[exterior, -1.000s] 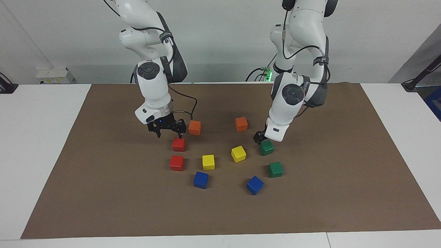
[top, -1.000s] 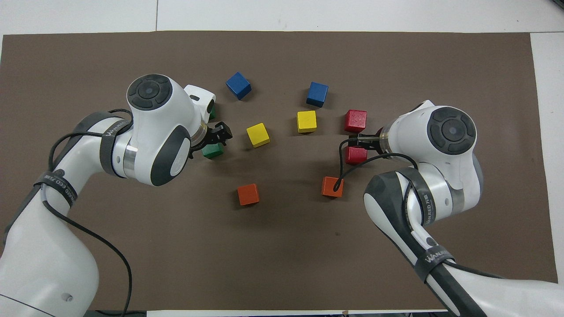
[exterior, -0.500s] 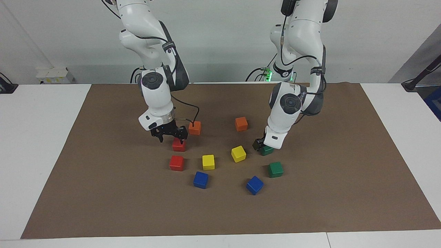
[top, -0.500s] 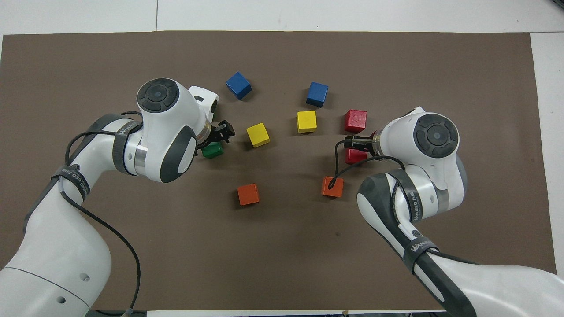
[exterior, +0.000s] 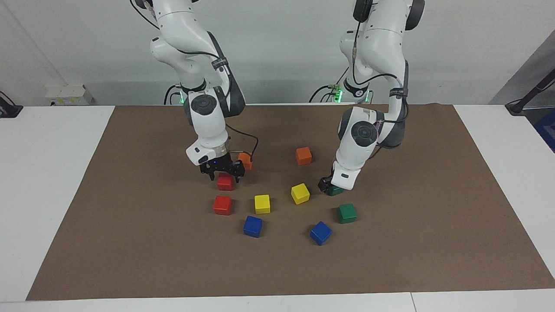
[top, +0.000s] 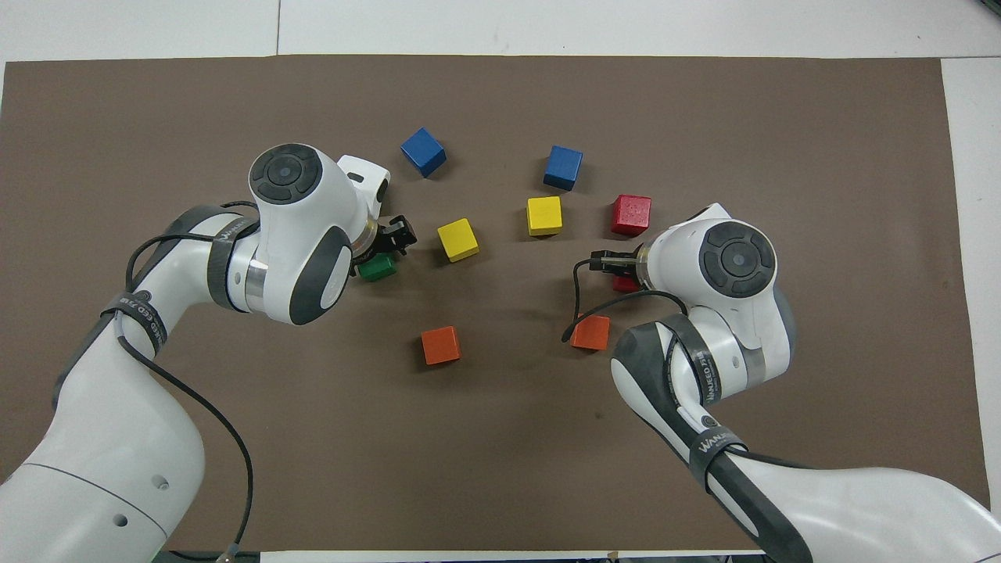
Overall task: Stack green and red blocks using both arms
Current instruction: 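Grasp the green block with the left gripper while the right grasps the red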
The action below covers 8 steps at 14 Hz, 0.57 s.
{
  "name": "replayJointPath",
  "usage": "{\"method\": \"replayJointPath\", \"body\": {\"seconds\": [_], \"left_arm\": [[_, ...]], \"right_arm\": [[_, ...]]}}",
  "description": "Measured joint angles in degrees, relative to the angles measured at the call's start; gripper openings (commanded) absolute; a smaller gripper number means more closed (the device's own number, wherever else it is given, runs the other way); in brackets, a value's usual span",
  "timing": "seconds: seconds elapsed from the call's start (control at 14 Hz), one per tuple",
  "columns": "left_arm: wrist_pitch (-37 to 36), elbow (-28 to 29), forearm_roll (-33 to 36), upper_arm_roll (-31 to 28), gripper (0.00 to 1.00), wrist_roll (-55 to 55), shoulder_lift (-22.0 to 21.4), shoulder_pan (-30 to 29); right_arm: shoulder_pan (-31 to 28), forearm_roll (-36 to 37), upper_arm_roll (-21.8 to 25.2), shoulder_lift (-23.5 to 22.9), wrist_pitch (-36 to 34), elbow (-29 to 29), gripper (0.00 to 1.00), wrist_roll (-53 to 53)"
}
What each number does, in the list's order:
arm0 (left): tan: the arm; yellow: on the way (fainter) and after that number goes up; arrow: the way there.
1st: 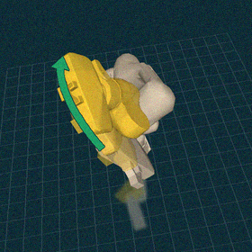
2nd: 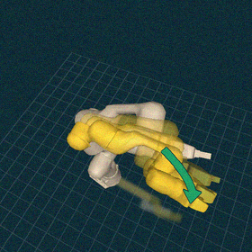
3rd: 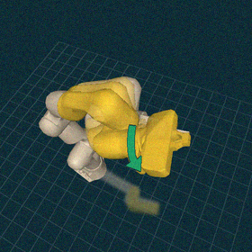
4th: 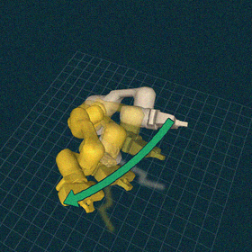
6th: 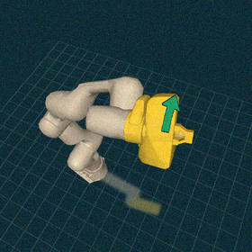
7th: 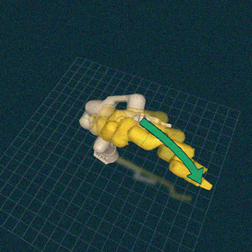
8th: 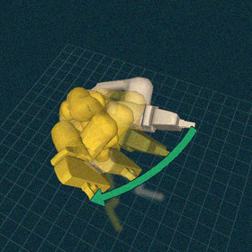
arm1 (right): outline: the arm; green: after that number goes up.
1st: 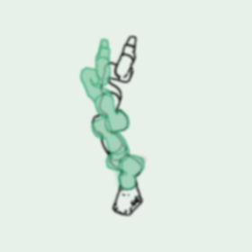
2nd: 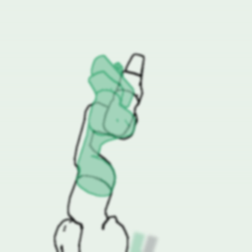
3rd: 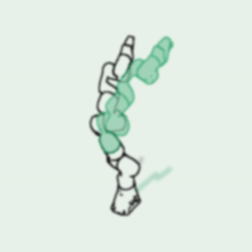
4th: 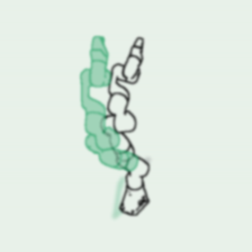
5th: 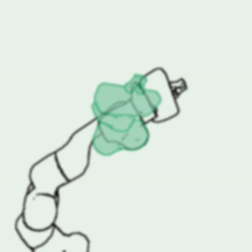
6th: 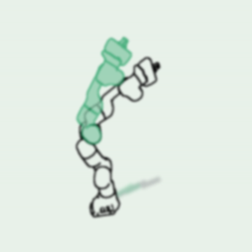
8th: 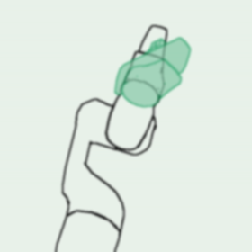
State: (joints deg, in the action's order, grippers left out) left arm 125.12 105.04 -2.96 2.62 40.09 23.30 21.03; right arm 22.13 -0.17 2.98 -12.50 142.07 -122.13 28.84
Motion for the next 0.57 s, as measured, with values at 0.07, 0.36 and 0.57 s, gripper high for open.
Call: {"method": "replayJointPath", "body": {"seconds": [0.07, 0.36, 0.57], "left_arm": [[0.16, 0.41, 0.03, 0.06, 0.0, -0.17, 0.0, 0.0], [0.98, 1.72, 0.08, 0.17, 0.0, -2.71, -0.11, 0.01], [0.99, 1.7, 0.08, 0.07, 0.0, -2.91, -0.1, -0.01]], "right_arm": [[0.0, 0.0, 0.02, -0.02, 0.15, -0.22, 0.84, 0.0], [0.0, 0.0, 0.02, -0.58, 3.03, -1.86, 0.0, 0.0], [-1.08, 0.02, 0.33, -0.34, -1.29, 0.41, 0.0, -1.13]]}}
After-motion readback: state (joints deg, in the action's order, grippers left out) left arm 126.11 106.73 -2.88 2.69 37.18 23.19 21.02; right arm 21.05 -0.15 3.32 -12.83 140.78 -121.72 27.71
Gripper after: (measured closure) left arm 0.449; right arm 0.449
